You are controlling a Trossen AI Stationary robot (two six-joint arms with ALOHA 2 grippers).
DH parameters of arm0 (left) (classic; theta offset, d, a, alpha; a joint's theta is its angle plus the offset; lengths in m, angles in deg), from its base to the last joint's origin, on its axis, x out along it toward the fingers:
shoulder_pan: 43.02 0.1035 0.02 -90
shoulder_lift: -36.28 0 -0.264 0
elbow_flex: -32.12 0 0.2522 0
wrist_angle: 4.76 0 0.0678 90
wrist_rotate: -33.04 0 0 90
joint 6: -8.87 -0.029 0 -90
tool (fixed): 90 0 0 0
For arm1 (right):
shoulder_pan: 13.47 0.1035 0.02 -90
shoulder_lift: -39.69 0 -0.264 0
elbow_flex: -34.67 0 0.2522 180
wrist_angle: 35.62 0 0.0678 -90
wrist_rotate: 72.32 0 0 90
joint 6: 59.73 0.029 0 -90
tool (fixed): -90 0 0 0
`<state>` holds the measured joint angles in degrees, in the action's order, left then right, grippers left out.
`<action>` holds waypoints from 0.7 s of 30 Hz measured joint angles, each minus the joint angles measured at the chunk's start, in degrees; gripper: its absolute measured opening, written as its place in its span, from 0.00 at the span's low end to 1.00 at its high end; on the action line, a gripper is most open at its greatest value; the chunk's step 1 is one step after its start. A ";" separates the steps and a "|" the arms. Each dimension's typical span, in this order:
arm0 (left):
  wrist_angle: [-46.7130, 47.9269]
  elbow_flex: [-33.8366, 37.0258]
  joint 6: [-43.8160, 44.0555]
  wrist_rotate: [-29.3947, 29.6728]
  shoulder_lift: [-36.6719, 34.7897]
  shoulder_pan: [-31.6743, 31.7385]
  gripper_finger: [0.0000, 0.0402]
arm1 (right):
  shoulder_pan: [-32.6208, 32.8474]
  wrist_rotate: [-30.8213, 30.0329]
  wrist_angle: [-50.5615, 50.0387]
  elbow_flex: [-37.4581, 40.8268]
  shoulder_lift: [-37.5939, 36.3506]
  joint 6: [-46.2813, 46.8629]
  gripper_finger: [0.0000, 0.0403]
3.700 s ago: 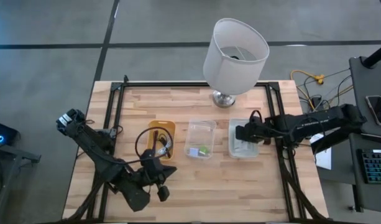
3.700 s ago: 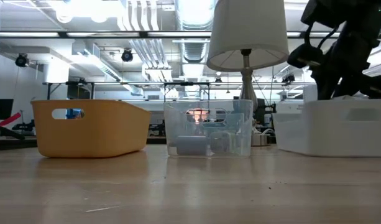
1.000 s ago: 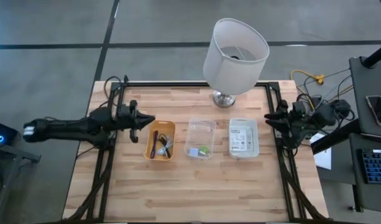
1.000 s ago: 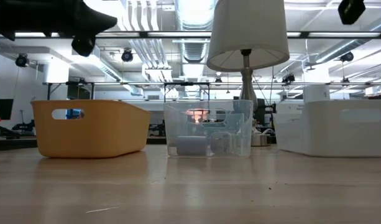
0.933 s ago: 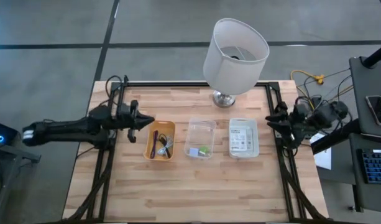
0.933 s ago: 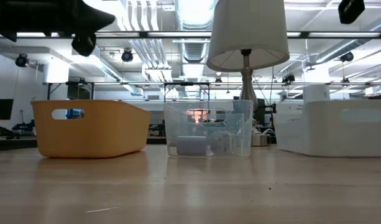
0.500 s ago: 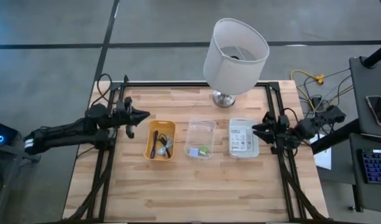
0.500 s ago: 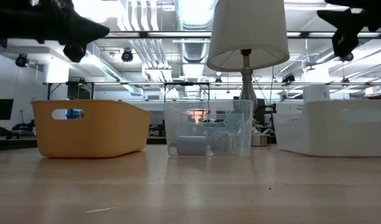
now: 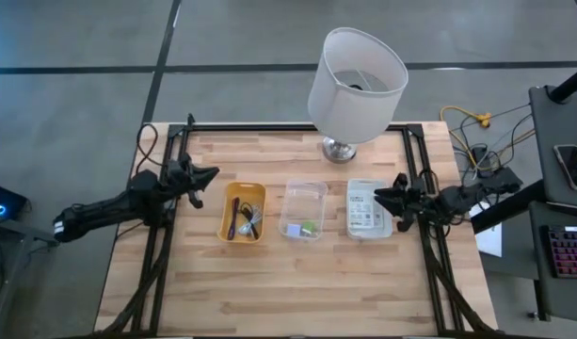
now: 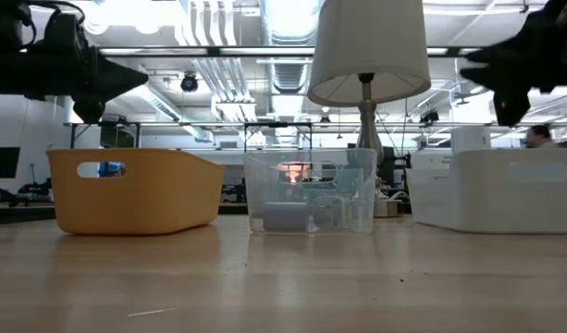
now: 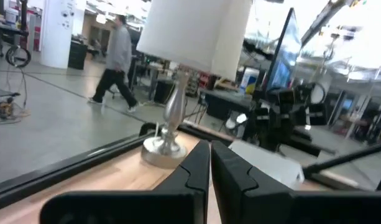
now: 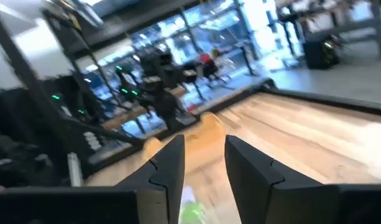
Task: Pick and place items into bin
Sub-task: Return to home position
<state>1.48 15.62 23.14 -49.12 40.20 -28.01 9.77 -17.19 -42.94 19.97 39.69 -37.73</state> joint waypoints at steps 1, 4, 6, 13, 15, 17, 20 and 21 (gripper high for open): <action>1.03 0.09 -0.43 0.03 -0.60 0.00 0.00 | -0.34 -0.38 -0.57 0.45 0.13 0.60 0.25; 4.42 0.37 -0.41 -0.22 -2.44 0.00 0.00 | -1.46 -1.14 -0.74 0.43 0.43 0.66 0.25; 5.57 0.39 0.09 -0.22 -2.33 0.00 0.00 | -2.44 -1.25 -1.21 0.43 0.47 -1.19 0.24; 5.54 0.50 4.78 -1.18 -2.38 -0.04 0.00 | -7.71 -1.37 -2.48 0.43 0.83 -2.18 0.25; 5.38 0.50 4.86 -1.14 -1.80 -0.04 0.00 | -7.79 -1.31 -2.56 0.43 0.97 -1.07 0.25; 5.59 0.50 4.86 -1.16 -1.14 -0.04 0.00 | -7.75 -1.21 -2.54 0.43 1.03 0.58 0.25; 5.38 0.50 4.86 -1.14 -0.22 -0.04 0.00 | -7.75 -1.18 -2.54 0.42 1.29 1.59 0.24; 5.49 0.50 4.86 -1.14 0.17 -0.04 0.00 | -7.75 -1.18 -2.56 0.41 1.46 0.86 0.23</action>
<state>6.97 16.12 28.00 -50.26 40.37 -28.06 2.02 -18.37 -45.50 20.38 41.15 -36.87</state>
